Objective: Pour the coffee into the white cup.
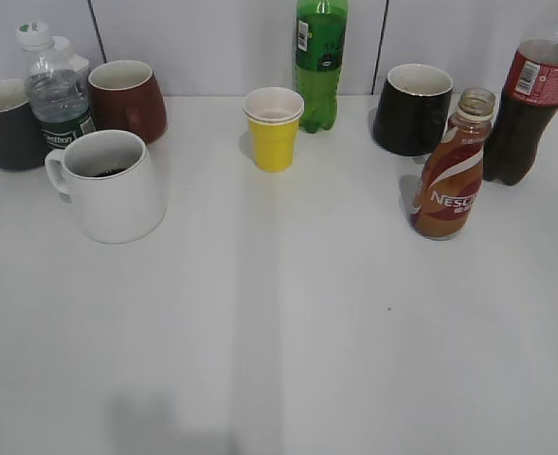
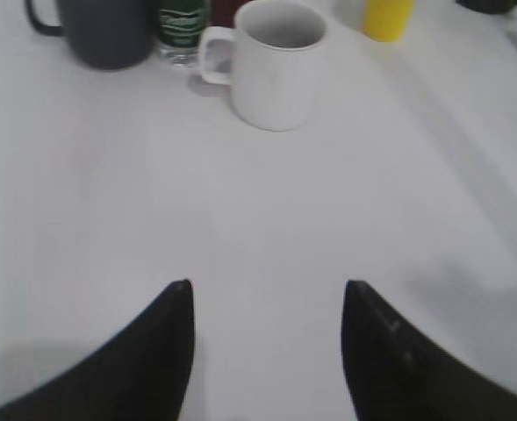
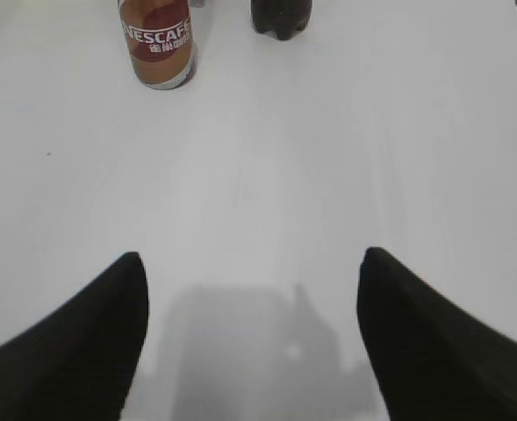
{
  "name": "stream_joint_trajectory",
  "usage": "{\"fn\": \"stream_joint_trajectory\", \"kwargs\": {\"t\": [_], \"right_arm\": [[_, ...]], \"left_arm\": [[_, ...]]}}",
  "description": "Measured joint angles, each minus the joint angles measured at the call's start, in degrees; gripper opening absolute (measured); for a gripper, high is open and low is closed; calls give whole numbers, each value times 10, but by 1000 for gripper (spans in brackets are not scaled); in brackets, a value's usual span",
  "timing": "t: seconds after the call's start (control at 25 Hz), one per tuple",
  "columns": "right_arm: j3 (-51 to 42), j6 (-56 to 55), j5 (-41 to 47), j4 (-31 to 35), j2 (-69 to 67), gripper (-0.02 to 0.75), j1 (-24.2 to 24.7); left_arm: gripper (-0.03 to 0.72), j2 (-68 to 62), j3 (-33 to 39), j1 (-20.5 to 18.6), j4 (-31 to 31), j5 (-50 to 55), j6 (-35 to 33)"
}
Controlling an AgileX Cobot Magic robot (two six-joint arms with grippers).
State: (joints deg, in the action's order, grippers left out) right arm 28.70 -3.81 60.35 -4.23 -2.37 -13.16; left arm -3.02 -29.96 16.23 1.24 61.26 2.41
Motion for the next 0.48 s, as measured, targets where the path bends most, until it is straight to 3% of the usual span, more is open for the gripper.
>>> {"fn": "stream_joint_trajectory", "kwargs": {"t": [0.24,0.48], "right_arm": [[0,0,-1,0,4,575,65],[0,0,-4,1,28,575,104]], "left_arm": [[414,9,0,-88,0,0,0],[414,34,0,-127,0,-1,0]]}}
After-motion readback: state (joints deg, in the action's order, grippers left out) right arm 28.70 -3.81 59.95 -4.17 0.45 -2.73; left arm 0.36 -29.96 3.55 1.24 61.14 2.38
